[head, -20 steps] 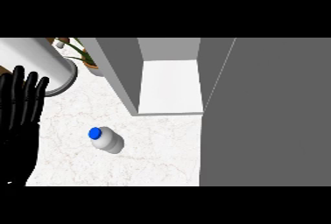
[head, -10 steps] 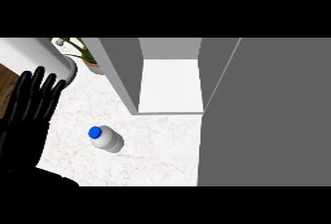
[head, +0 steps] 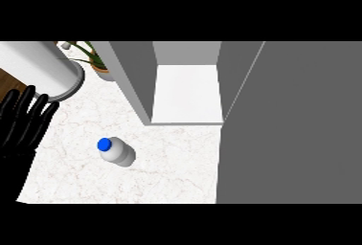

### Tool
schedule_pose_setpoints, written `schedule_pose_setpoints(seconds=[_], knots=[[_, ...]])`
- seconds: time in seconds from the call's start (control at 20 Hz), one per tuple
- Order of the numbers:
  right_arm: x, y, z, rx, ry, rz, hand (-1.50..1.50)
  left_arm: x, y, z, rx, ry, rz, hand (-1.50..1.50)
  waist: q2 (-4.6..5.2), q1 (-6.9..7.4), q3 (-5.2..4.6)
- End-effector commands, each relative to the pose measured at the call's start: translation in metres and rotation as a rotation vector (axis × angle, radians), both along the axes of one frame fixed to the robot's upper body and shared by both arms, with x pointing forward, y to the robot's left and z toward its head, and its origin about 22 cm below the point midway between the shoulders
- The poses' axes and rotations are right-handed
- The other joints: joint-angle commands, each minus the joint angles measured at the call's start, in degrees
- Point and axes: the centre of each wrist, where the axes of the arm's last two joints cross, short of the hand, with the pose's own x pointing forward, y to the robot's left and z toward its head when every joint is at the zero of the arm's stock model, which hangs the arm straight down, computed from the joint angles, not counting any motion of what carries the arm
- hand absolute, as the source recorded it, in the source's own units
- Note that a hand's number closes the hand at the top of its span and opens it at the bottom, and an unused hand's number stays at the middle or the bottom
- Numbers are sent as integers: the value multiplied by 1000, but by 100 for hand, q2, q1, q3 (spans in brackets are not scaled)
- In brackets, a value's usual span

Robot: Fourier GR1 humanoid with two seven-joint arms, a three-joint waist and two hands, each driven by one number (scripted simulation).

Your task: Pick up the bottled water, place it into the cabinet and close the cabinet

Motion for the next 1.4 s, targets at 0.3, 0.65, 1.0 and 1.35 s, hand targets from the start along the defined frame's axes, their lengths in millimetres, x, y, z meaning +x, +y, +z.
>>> schedule_pose_setpoints(seconds=[0.3, 0.65, 1.0, 1.35], knots=[[-47, 5, 24, 25, -24, -19, -150, 2, 34, -33, 83, 129, 59, -150, 1, -60, -6], [-56, 8, 31, 12, -30, 5, -150, 14, 15, -83, 84, 226, 55, -150, 18, -70, -10], [-68, 9, 20, 7, 9, 19, -150, 10, 46, -138, 4, 332, 16, -150, -7, -109, -10], [-79, 5, 24, 4, 10, 35, -150, 50, 43, -174, 15, 400, 40, -150, 0, -237, -12]])
